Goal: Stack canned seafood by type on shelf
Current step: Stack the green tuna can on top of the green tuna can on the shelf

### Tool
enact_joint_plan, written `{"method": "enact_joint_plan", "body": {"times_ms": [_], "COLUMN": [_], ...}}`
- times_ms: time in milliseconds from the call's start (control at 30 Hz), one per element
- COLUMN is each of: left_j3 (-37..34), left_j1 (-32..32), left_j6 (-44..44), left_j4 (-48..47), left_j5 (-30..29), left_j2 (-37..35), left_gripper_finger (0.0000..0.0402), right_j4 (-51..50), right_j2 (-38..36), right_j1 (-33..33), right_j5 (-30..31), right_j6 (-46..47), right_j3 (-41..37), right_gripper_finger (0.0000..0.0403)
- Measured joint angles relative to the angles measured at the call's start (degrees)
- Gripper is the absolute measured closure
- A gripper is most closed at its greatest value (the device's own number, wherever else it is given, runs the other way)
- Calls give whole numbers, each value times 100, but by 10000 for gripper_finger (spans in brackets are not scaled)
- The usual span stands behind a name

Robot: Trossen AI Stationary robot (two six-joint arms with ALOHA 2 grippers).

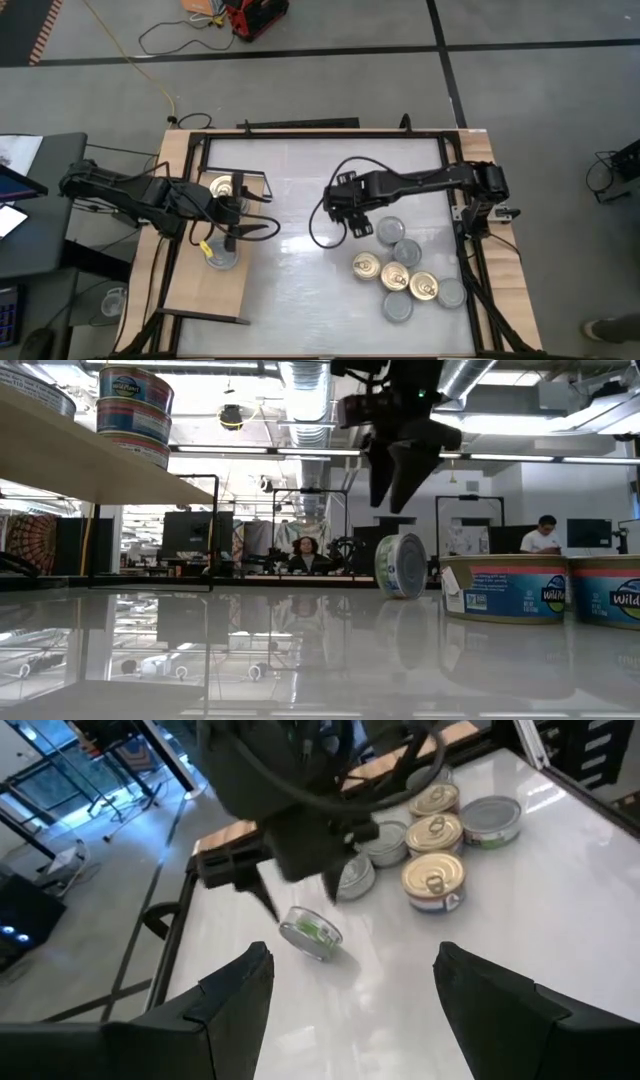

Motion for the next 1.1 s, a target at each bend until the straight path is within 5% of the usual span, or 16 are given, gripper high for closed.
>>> {"method": "enact_joint_plan", "body": {"times_ms": [200, 567, 800, 1100], "left_j3": [7, 7, 9, 9], "left_j1": [0, 0, 0, 0], "left_j6": [50, 126, 135, 128], "left_j4": [-160, -156, -156, -210], "left_j5": [-218, -468, -482, -482], "left_j2": [0, 0, 0, 0], "left_gripper_finger": [138, 138, 138, 139], "right_j4": [-527, -508, -600, -141], "right_j2": [273, 438, 479, 481], "right_j1": [-327, -412, -201, -250], "right_j5": [-657, -159, 65, -89], "right_j6": [-1075, -1871, -3235, -4152], "right_j3": [9, 2, 0, -19], "right_gripper_finger": [47, 80, 85, 88]}}
